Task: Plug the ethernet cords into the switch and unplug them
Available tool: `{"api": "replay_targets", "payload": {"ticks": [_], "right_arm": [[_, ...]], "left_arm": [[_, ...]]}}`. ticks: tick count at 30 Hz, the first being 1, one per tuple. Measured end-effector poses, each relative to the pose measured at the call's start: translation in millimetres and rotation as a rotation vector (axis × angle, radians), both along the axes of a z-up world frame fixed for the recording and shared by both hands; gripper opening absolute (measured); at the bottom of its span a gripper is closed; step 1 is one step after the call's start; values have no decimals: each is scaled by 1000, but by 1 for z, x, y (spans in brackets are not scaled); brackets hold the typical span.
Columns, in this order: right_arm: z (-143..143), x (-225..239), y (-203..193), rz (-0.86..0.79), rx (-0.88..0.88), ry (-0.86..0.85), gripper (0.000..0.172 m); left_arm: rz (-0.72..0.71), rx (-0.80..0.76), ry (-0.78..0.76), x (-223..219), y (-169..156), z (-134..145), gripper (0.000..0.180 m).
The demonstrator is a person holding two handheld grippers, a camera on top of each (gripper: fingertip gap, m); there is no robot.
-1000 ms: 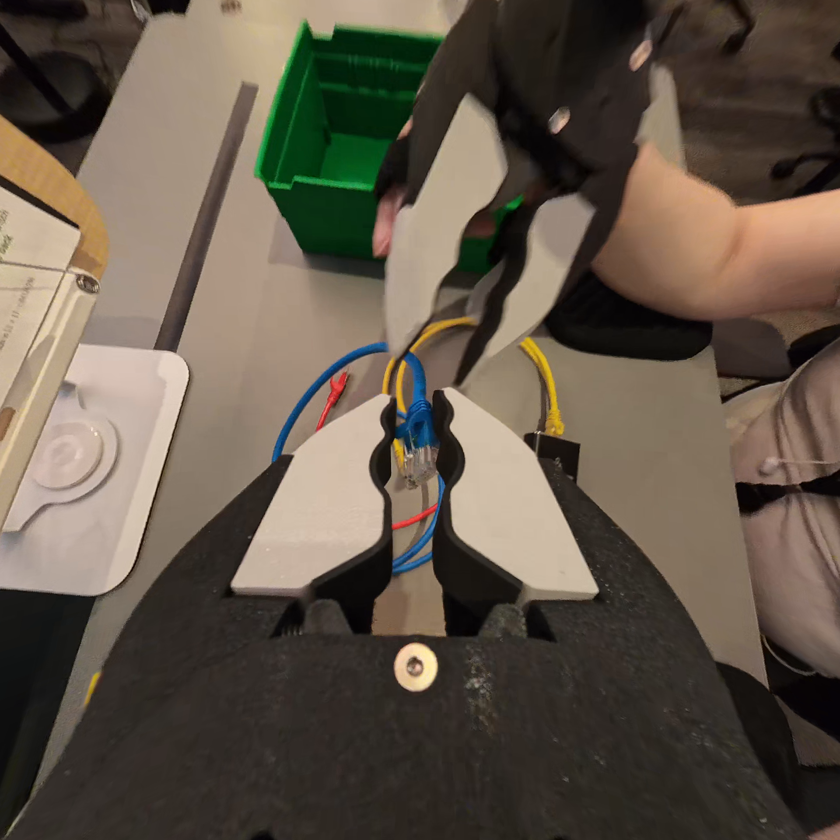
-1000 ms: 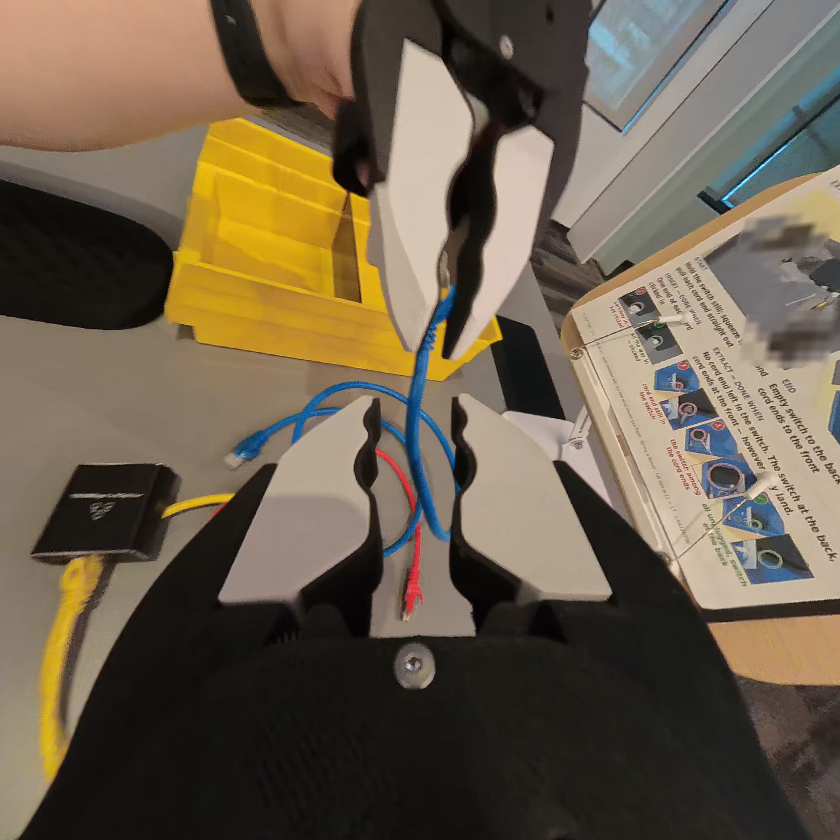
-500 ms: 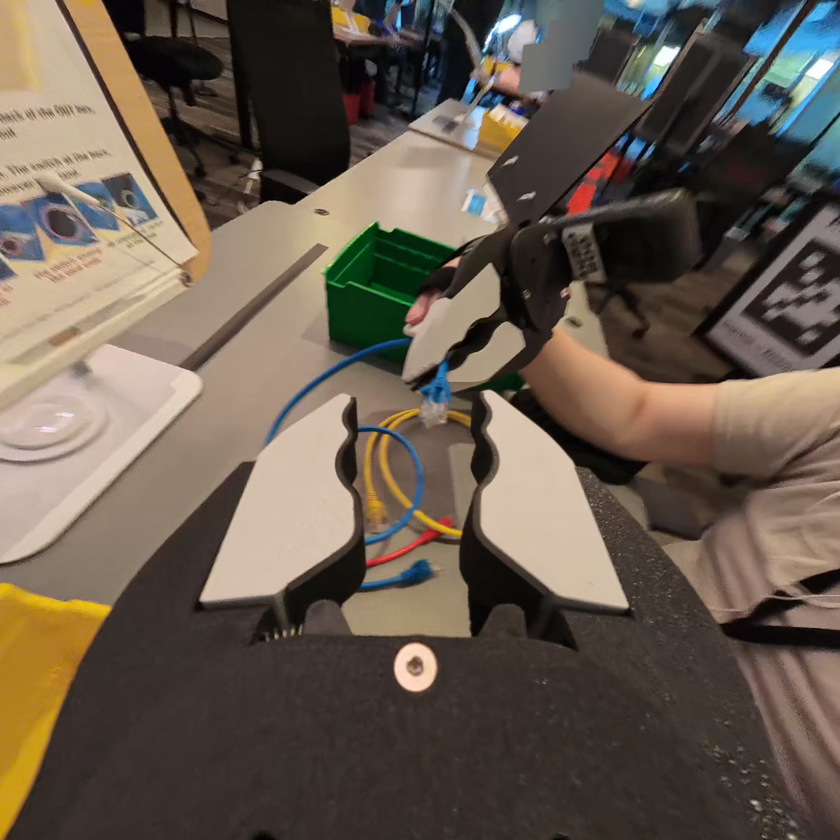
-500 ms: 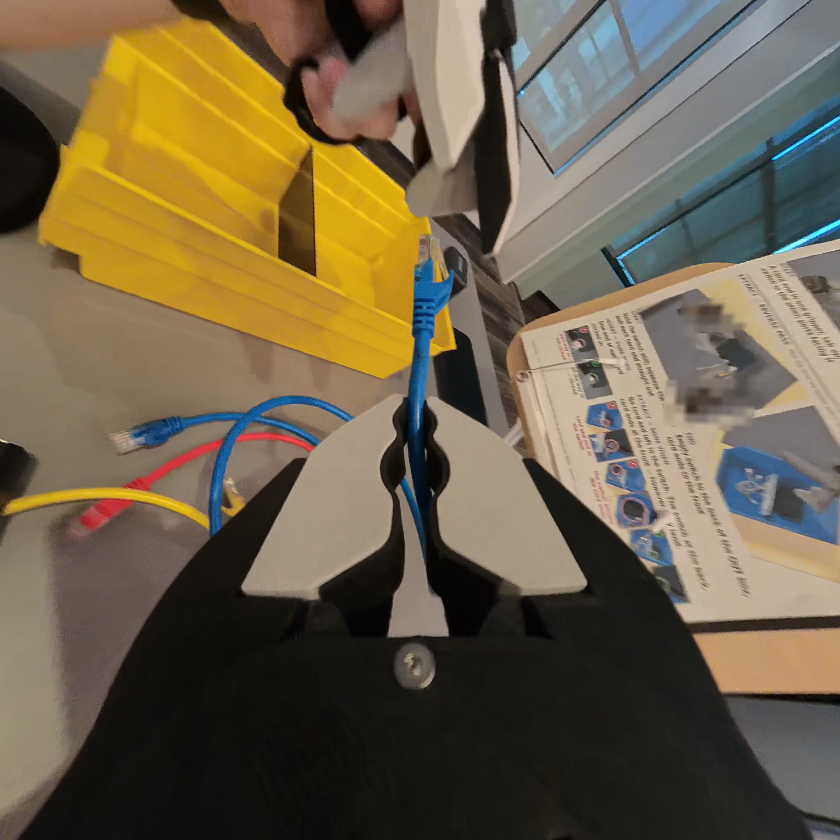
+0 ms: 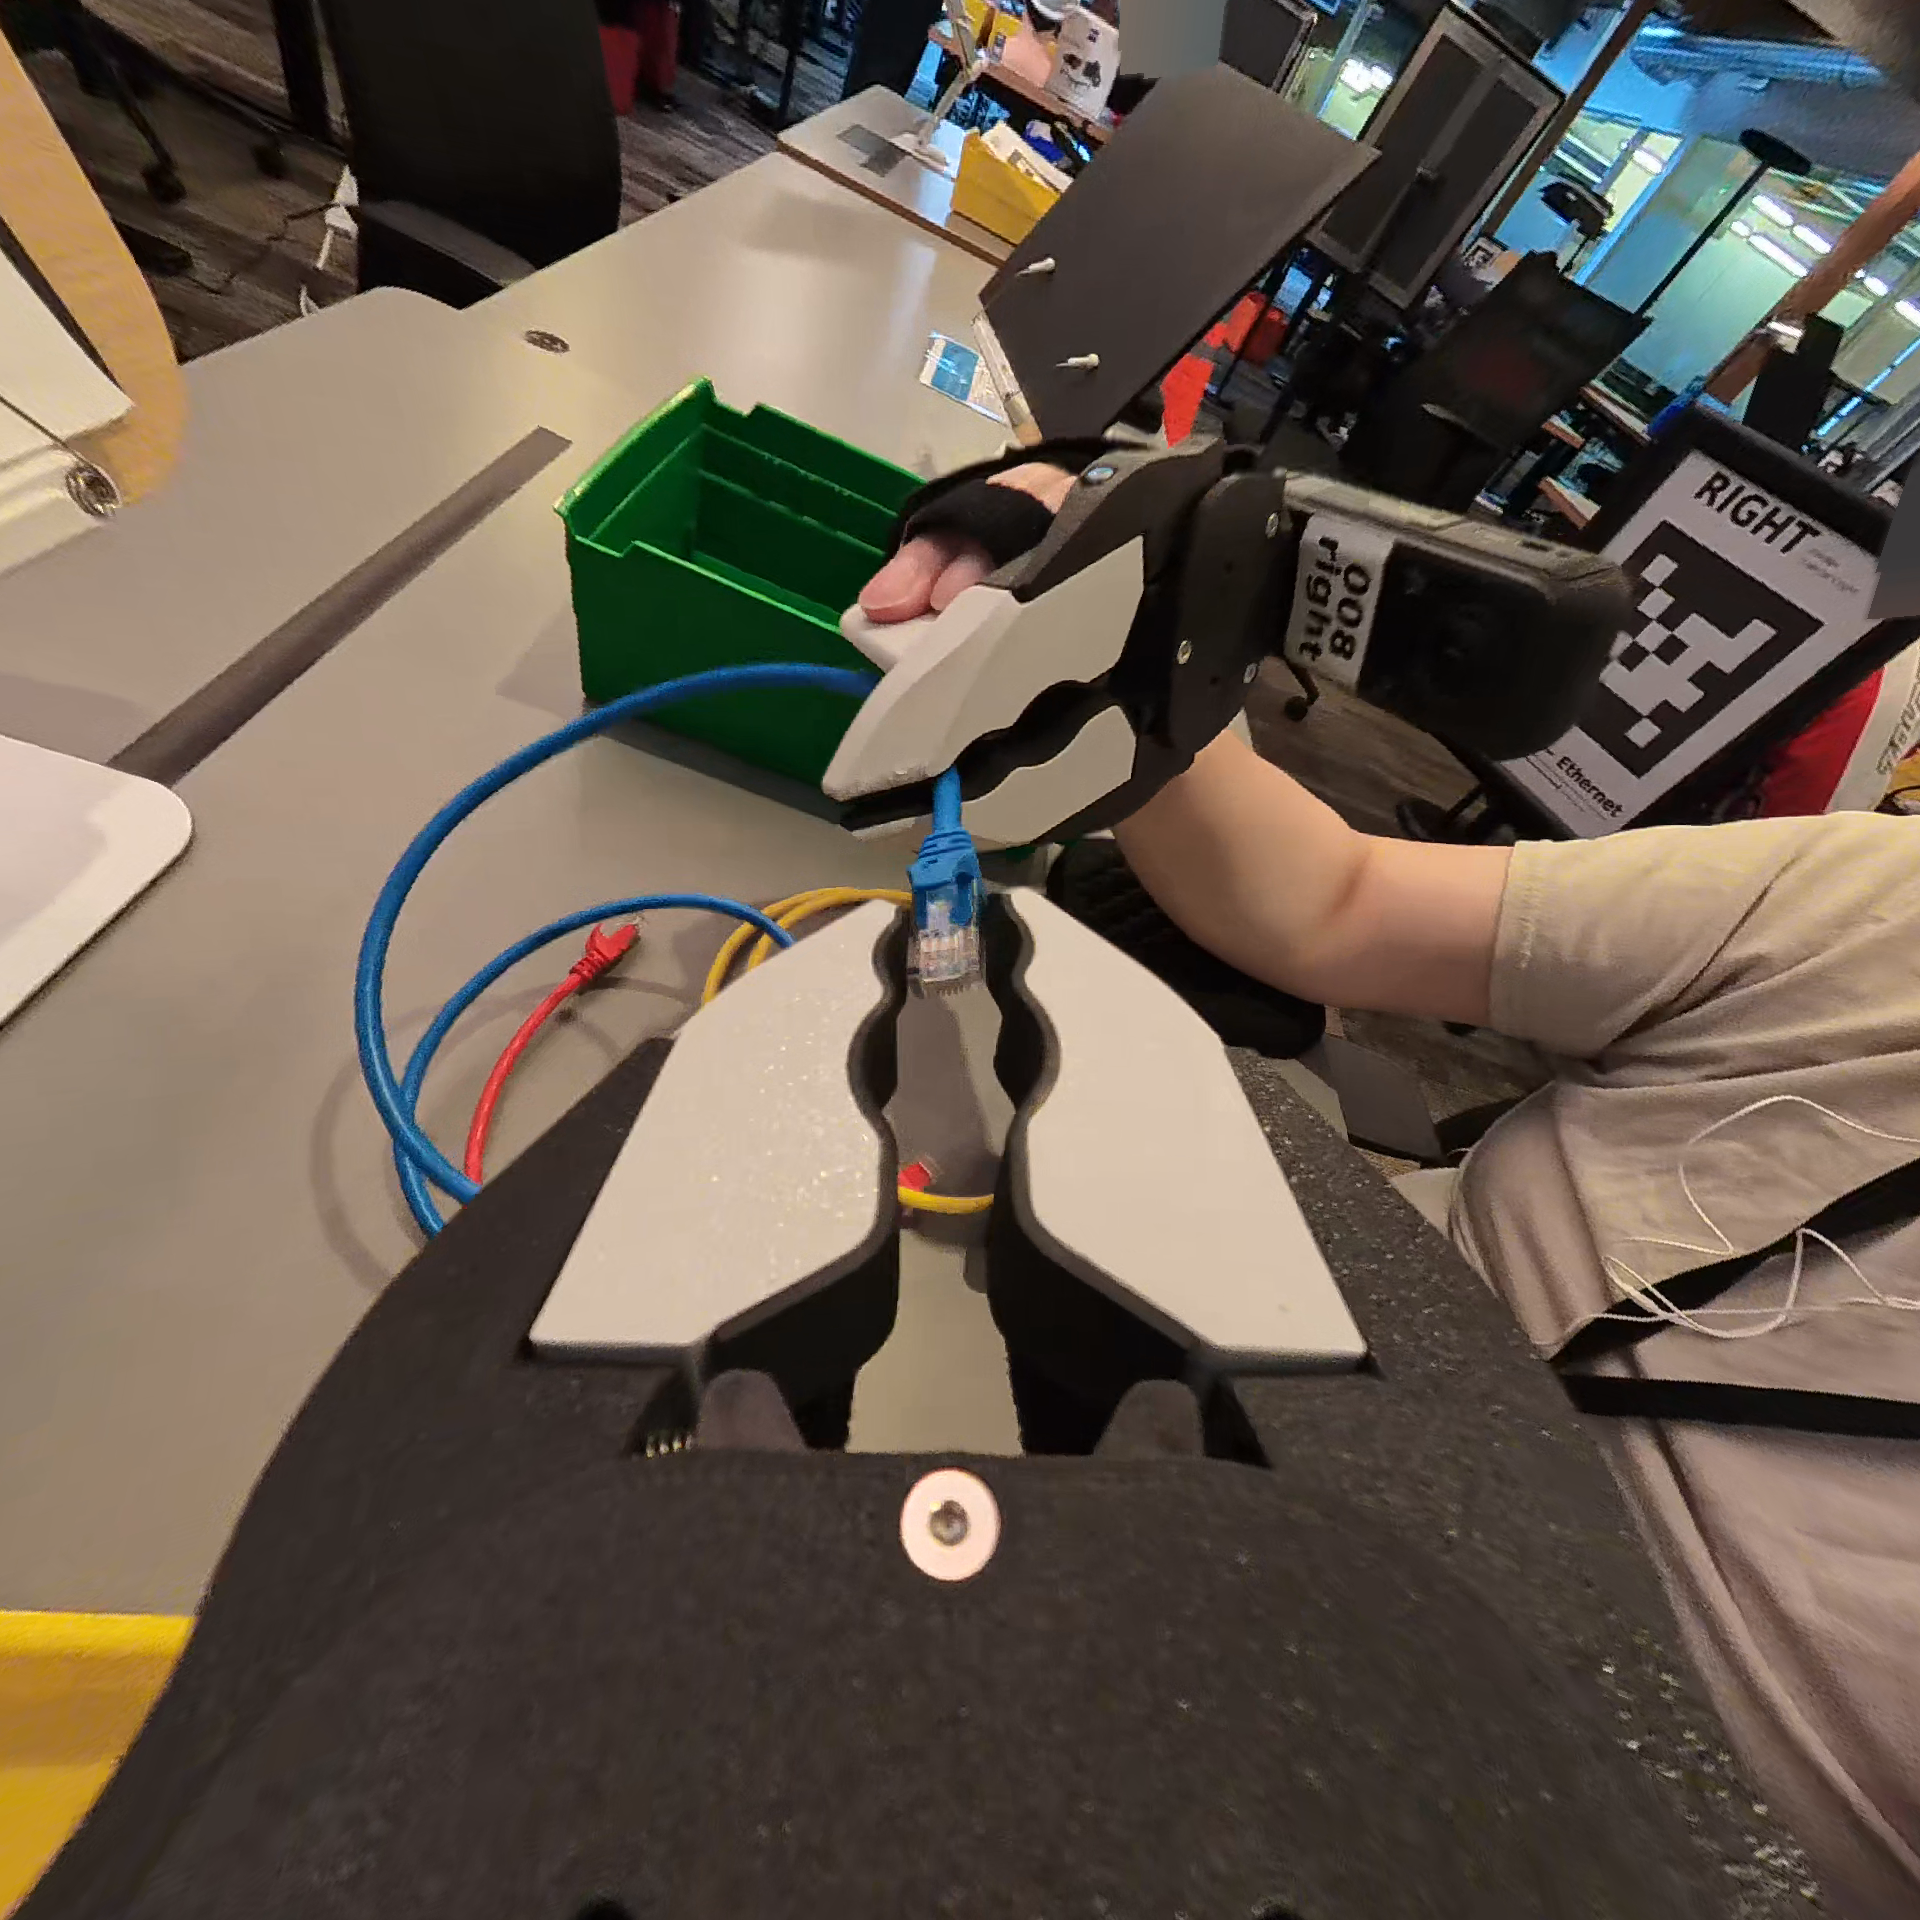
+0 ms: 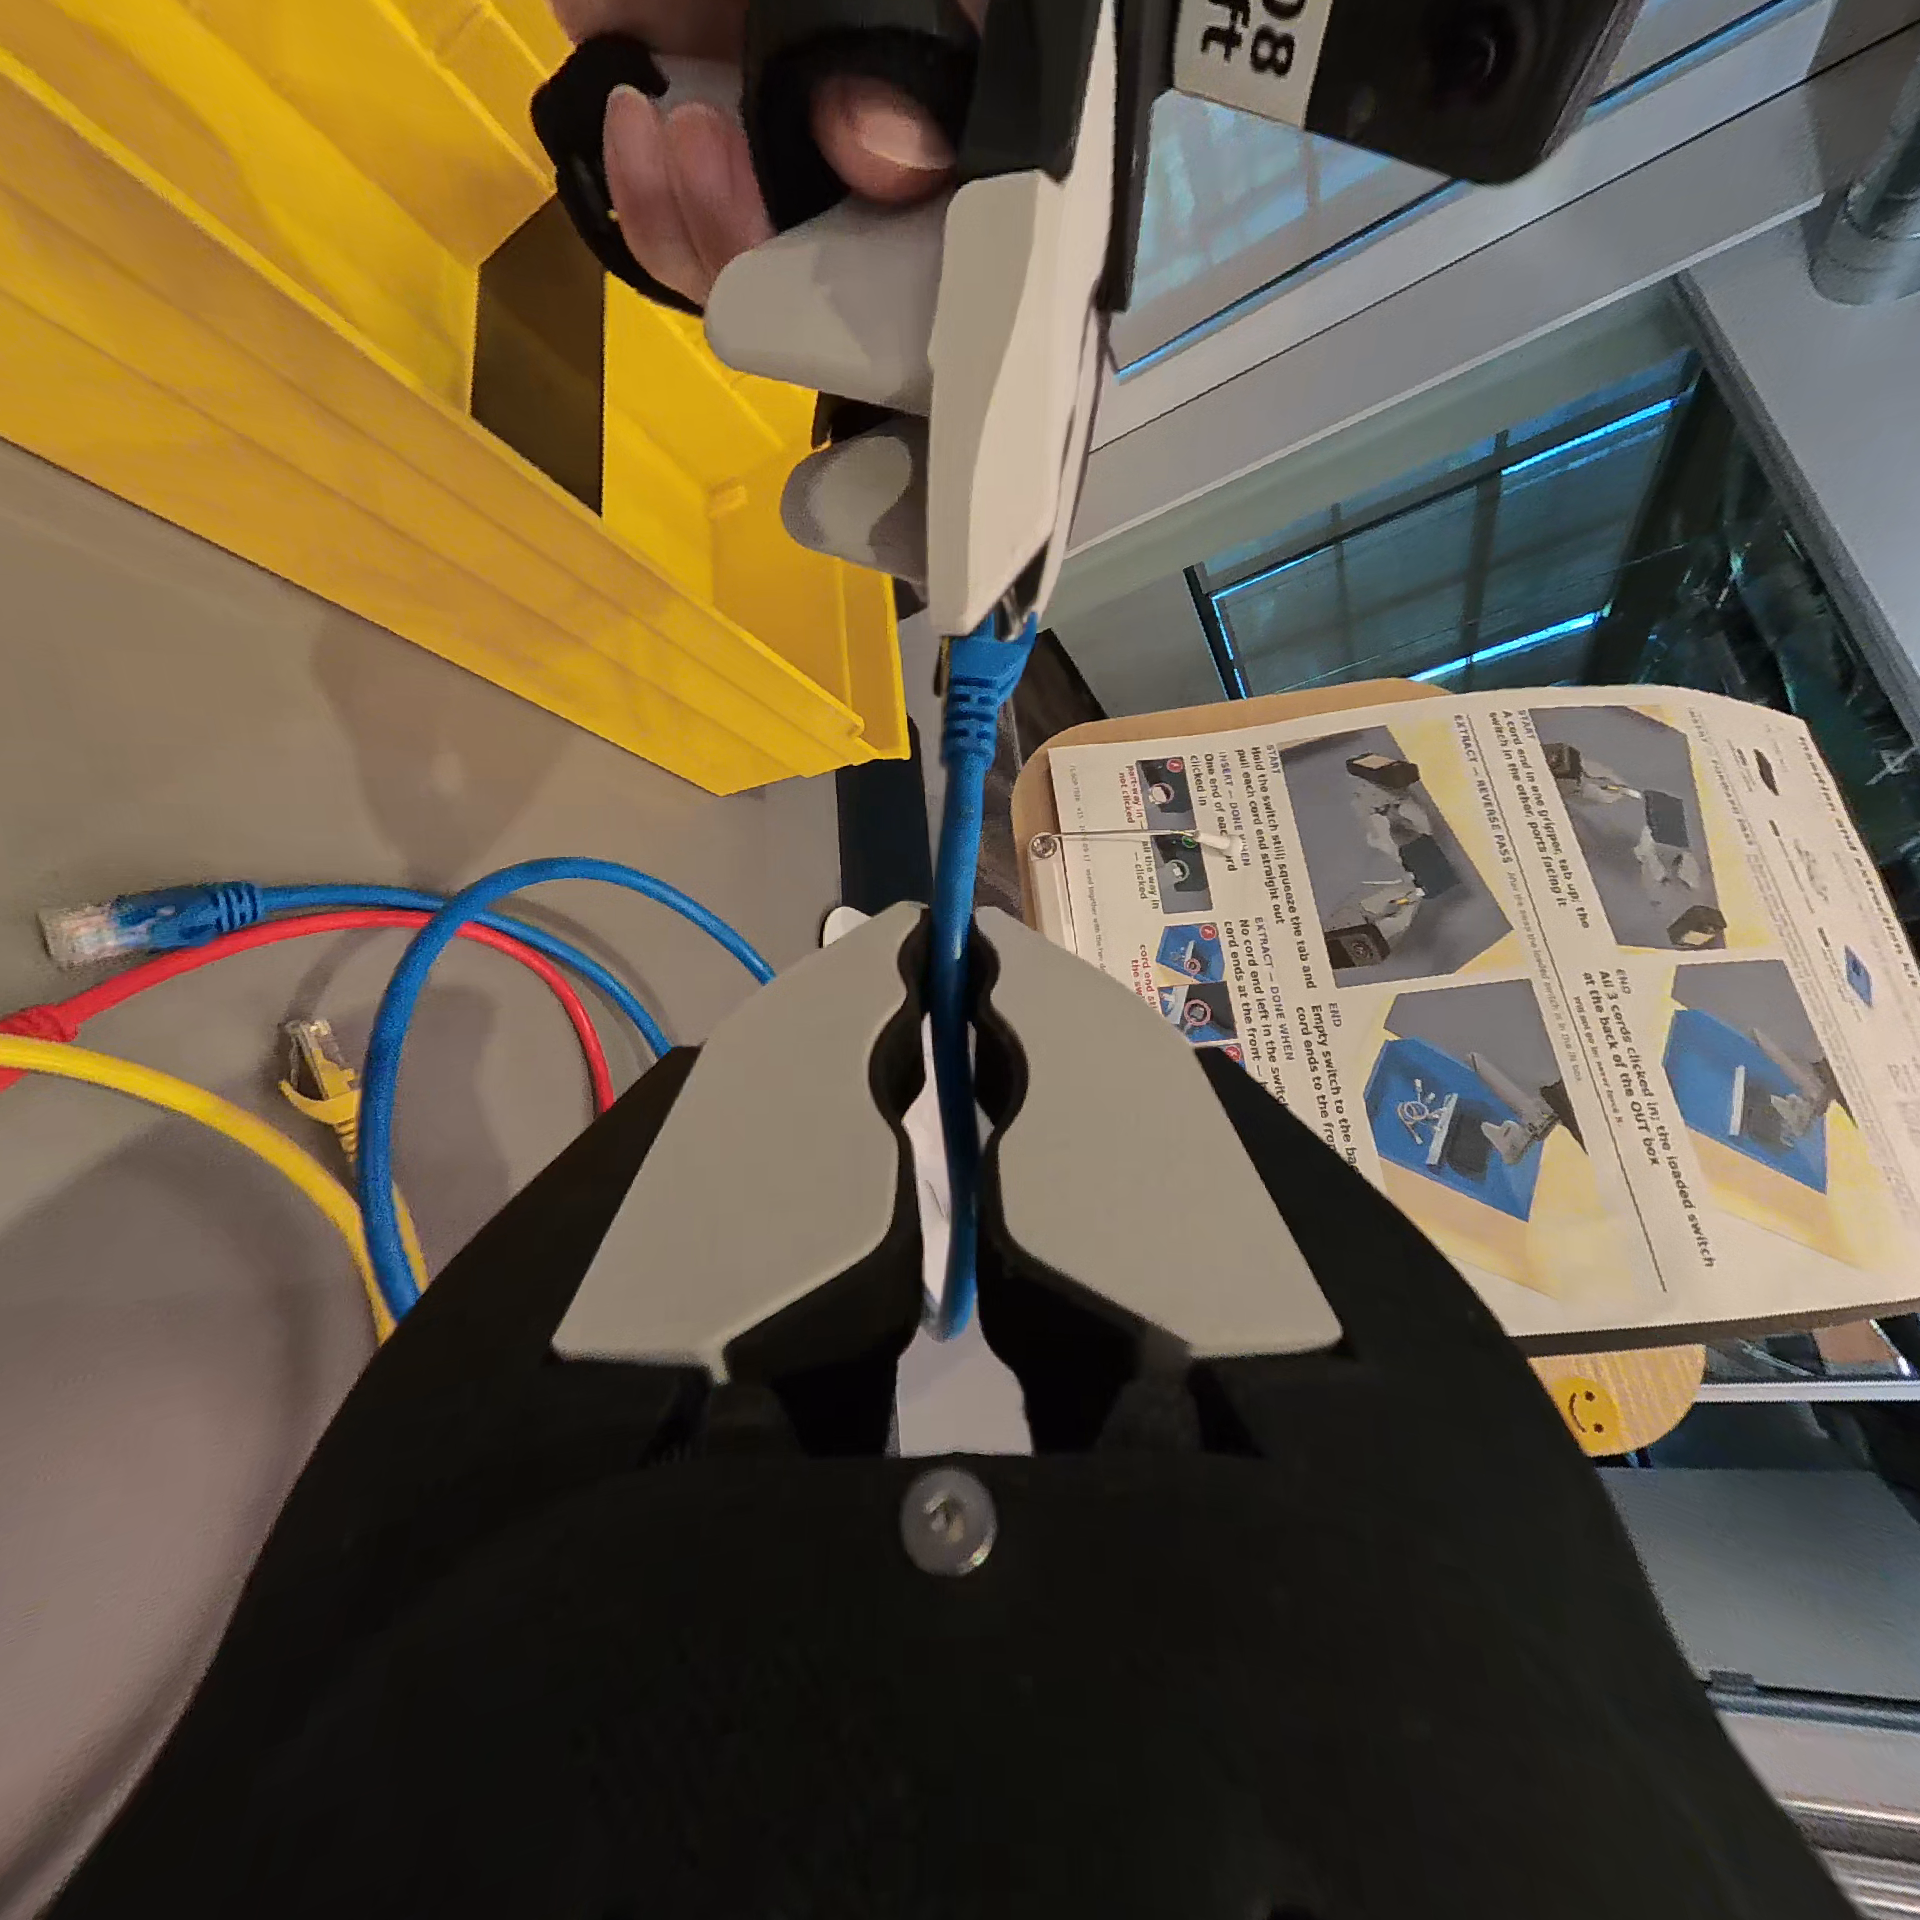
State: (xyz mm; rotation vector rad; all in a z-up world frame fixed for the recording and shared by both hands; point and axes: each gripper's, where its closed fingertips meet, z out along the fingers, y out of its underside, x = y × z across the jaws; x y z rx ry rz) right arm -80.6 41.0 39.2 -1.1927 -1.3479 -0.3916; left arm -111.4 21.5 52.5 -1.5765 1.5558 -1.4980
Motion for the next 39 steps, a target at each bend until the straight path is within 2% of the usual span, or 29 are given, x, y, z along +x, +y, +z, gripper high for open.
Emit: {"api": "replay_targets", "payload": {"ticks": [3, 6, 7, 9, 11, 15, 17, 19, 21, 22, 23, 27, 30, 32, 38, 39], "right_arm": [[1, 2, 6, -16, -50, 104, 6], [14, -4, -1, 46, -145, 262, 15], [17, -10, -9, 98, -215, 323, 14], [16, -31, -36, 271, -497, 445, 5], [16, -50, -55, 434, -717, 558, 6], [11, -59, -17, 403, -765, 871, 28], [12, -62, -9, 442, -824, 1007, 43], [32, -55, -10, 548, -786, 1179, 40], [51, -41, -16, 646, -745, 1306, 24], [53, -36, -17, 666, -745, 1328, 12], [53, -35, -20, 688, -783, 1313, 9], [48, -36, -22, 675, -841, 1235, 12], [36, -46, -26, 623, -899, 1106, 19], [36, -47, -24, 606, -870, 1109, 10], [35, -48, -26, 644, -937, 1144, 10], [36, -48, -26, 653, -945, 1151, 15]], "left_arm": [[36, 40, -29, 1, 6, 3, 13], [85, 41, -47, -3, 16, 8, 13], [95, 31, -61, -5, 19, 10, 13], [113, 26, -89, -11, 25, 16, 13], [134, 35, -120, -15, 29, 22, 13], [98, 68, -177, -18, 20, 34, 13], [78, 115, -177, -16, 13, 34, 13], [46, 143, -166, -14, 5, 32, 13], [22, 160, -165, -13, -1, 32, 13], [11, 157, -166, -13, -3, 33, 13], [5, 158, -161, -13, -4, 32, 13], [-5, 166, -131, -12, -7, 27, 13], [-7, 155, -120, -11, -7, 25, 13], [-26, 162, -107, -11, -10, 22, 13], [-20, 194, -90, -13, -11, 21, 13], [-14, 195, -87, -13, -10, 21, 12]]}}
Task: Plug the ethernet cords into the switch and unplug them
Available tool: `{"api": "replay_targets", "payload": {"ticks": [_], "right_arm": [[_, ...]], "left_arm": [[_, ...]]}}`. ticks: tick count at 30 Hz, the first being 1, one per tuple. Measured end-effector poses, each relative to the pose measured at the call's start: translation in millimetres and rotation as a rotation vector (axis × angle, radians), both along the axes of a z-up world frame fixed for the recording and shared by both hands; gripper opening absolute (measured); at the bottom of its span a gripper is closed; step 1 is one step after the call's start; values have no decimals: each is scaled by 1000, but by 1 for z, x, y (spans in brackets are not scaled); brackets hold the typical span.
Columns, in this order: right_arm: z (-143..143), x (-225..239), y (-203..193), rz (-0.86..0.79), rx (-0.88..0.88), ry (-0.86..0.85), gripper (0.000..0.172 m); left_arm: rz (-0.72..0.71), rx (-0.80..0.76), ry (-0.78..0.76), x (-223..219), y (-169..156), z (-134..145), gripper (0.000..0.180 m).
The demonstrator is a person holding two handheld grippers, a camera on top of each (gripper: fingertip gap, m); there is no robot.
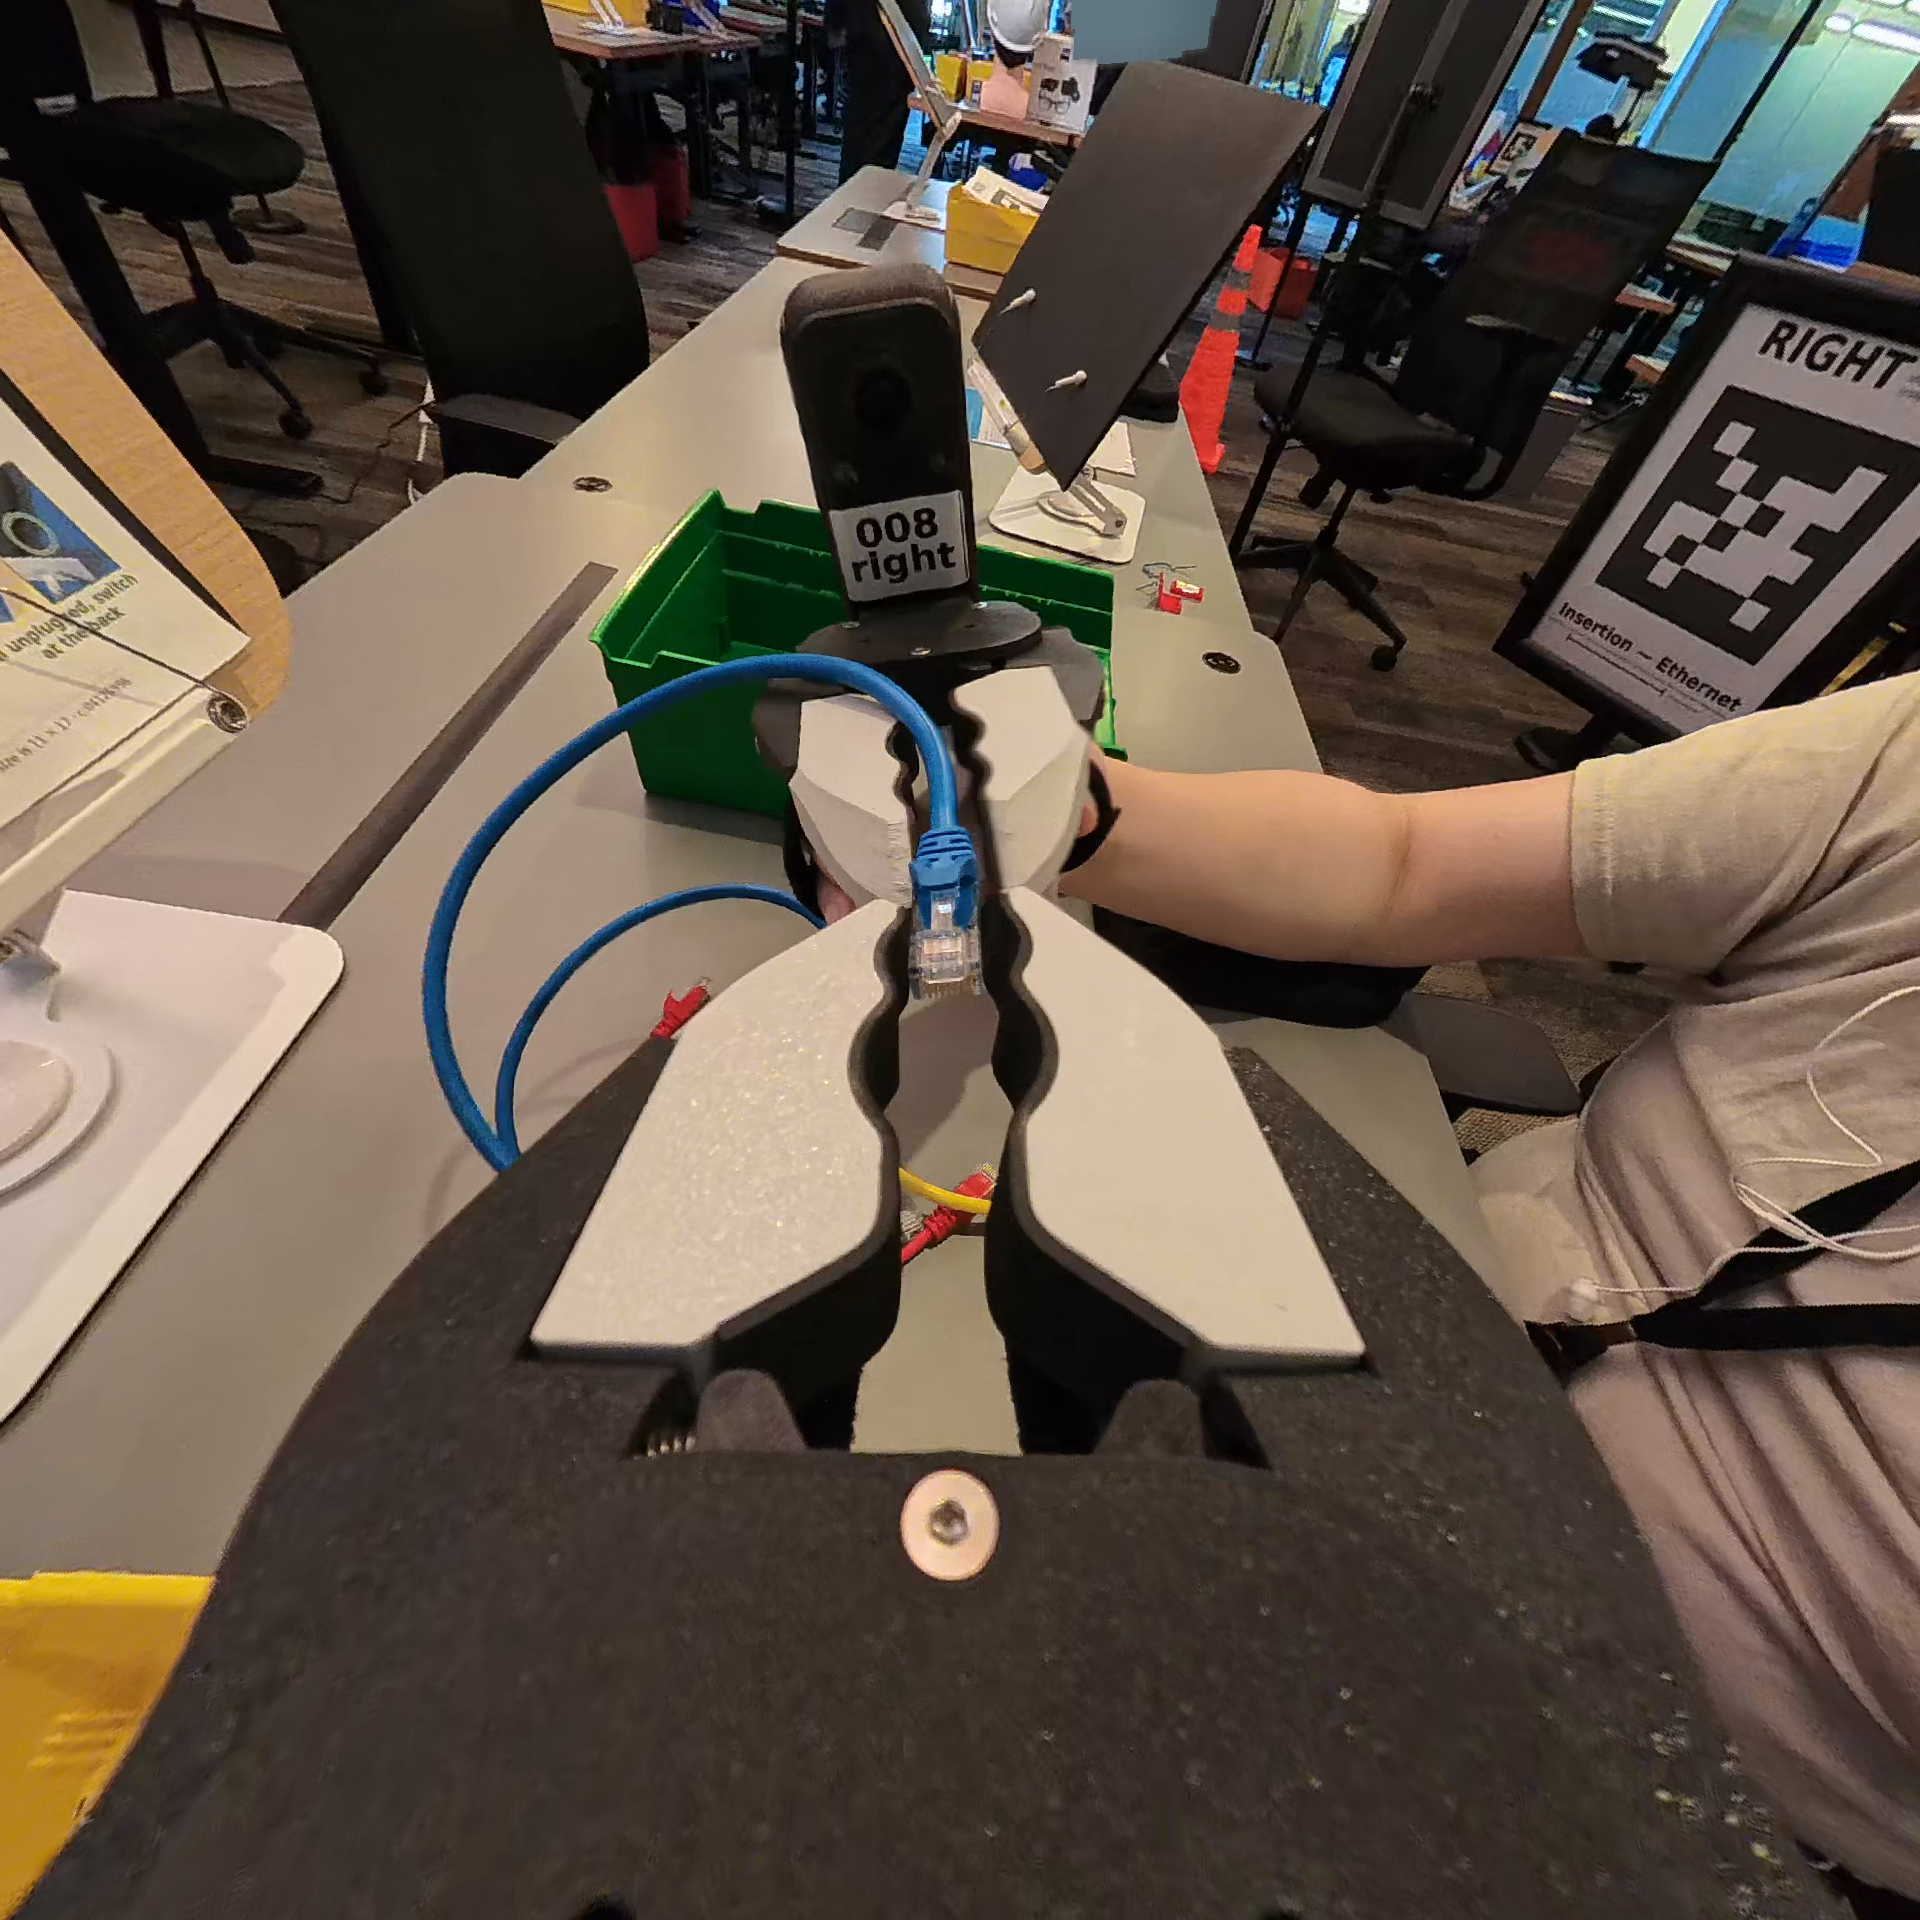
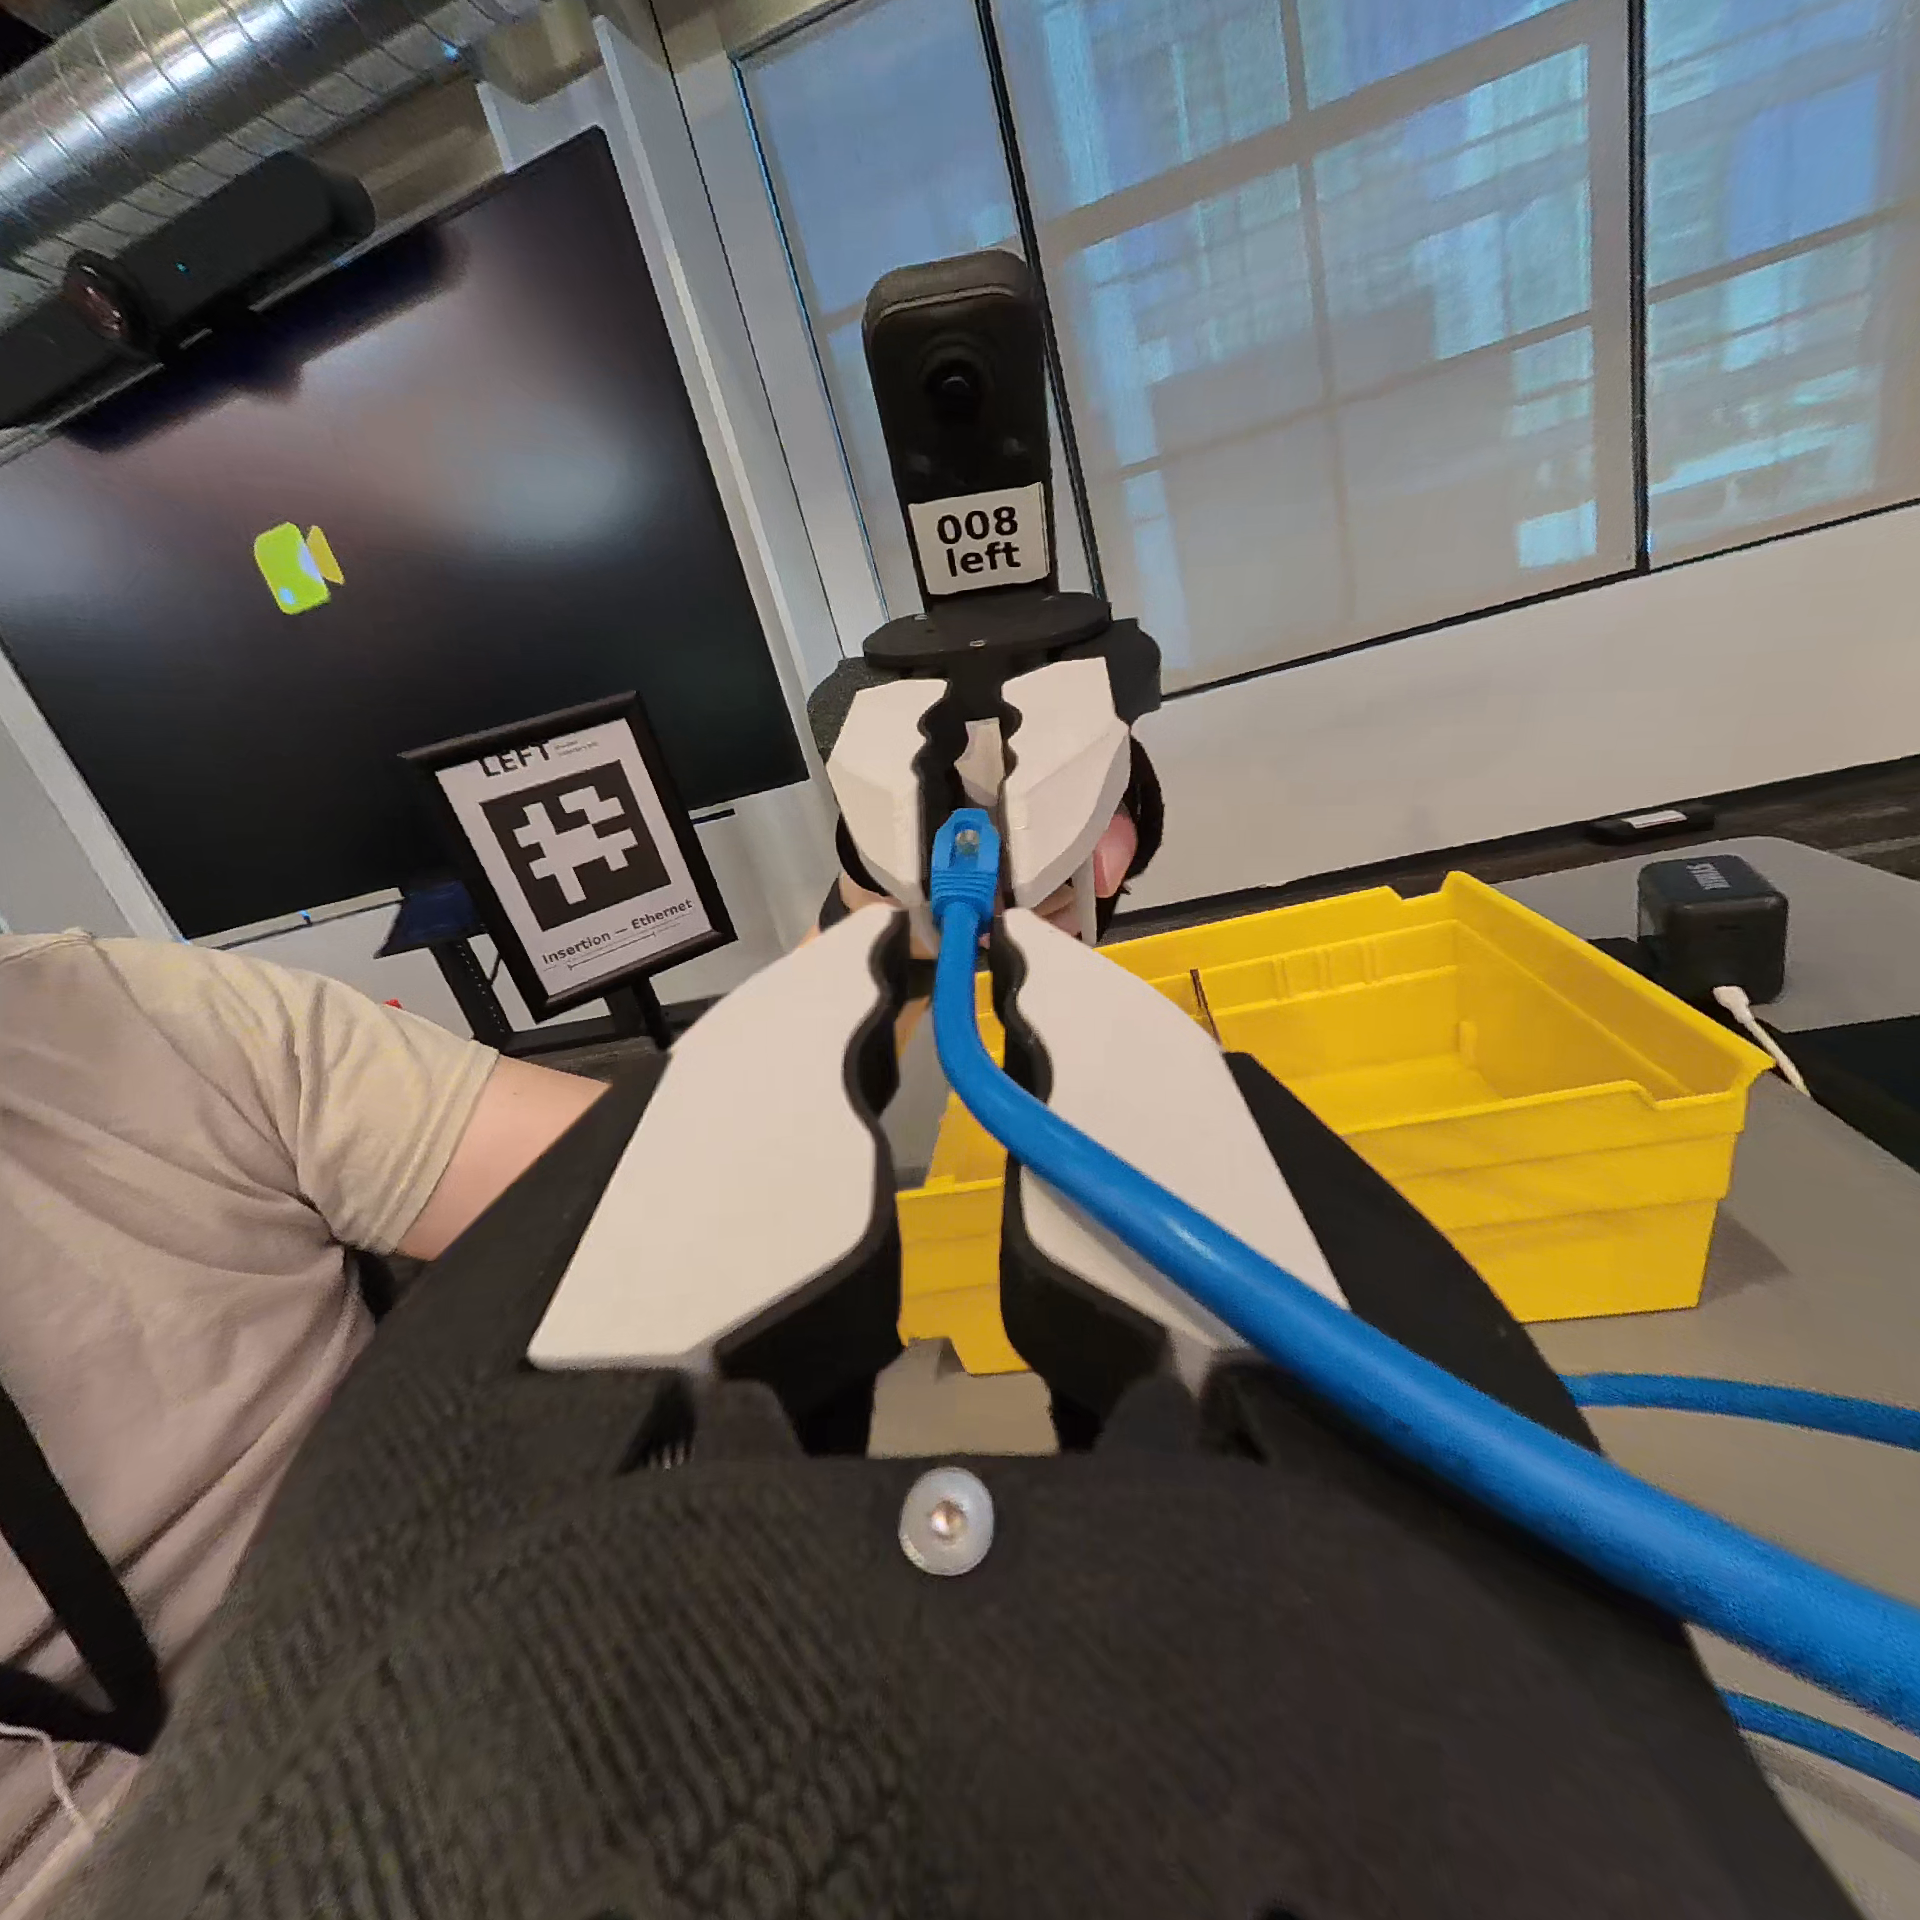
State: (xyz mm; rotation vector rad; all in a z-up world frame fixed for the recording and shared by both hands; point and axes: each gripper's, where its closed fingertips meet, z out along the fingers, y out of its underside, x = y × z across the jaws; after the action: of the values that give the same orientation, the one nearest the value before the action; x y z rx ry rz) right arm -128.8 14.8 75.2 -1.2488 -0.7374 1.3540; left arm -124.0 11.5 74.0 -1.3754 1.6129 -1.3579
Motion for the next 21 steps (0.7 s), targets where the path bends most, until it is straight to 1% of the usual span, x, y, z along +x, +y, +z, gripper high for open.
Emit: {"api": "replay_targets", "payload": {"ticks": [1, 2, 4, 5, 10, 12, 16, 19, 21], "right_arm": [[2, 0, 0, 10, -17, 15, 19], [3, 1, 1, 10, -30, 28, 19], [7, 4, 4, -13, -41, 64, 14], [6, 5, 6, -21, -40, 60, 11], [3, 9, 1, -15, -12, -2, 12], [3, 10, 3, -24, -21, -6, 14], [-3, 8, 4, -21, -33, -49, 11], [-3, 8, 5, -14, -54, -49, 11], [-1, 11, 6, -31, -55, -41, 11]], "left_arm": [[7, 3, 2, 0, 1, 0, 12], [11, 6, 5, 0, 1, -1, 12], [10, 8, 20, 0, 1, -3, 12], [10, 5, 21, 0, 1, -3, 12], [-5, -19, 42, 4, -3, -7, 12], [1, -33, 38, 6, -2, -6, 12], [6, -43, 51, 5, 0, -9, 12], [14, -39, 51, 5, 1, -8, 12], [28, 14, 22, 6, 4, -5, 14]]}}
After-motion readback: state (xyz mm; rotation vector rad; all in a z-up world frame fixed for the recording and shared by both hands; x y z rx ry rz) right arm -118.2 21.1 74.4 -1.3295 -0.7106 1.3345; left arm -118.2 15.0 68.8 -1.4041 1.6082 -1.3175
